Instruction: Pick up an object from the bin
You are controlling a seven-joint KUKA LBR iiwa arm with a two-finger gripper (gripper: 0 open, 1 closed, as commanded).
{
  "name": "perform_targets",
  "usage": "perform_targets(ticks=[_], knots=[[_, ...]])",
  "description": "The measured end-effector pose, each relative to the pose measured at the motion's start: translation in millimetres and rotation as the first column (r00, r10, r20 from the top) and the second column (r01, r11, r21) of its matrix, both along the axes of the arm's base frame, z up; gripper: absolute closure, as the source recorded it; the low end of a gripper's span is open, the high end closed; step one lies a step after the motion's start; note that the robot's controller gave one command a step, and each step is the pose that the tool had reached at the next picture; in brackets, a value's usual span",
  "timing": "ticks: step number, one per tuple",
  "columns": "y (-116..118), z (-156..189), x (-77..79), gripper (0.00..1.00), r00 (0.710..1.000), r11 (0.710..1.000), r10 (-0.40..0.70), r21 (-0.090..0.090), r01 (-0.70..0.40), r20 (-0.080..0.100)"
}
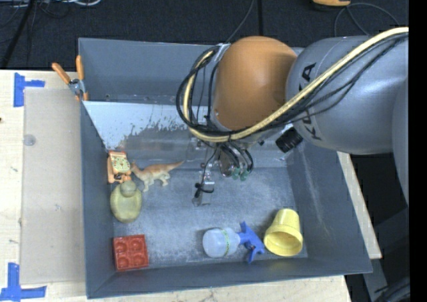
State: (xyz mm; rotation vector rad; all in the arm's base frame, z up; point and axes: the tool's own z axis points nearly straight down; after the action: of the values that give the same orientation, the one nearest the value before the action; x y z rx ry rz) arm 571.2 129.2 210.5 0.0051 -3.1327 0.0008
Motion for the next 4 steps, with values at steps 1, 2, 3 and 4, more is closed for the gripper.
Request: perform_targets(ticks=[1, 2, 3, 4], knots=[[-1, 5, 1.5, 0.00, 1.000, 1.000, -0.003, 0.001, 0.003, 0.008], [-8, -6, -10.3, 0.00, 0.998, 0.998, 0.058, 0.002, -0.058, 0.016], [-34, -53, -46.7, 0.00, 0.952, 0.952, 0.307, 0.002, -0.307, 0.008], [-46, -63, -69.4, 0.00, 0.893, 0.893, 0.449, 0.003, -0.449, 0.003]])
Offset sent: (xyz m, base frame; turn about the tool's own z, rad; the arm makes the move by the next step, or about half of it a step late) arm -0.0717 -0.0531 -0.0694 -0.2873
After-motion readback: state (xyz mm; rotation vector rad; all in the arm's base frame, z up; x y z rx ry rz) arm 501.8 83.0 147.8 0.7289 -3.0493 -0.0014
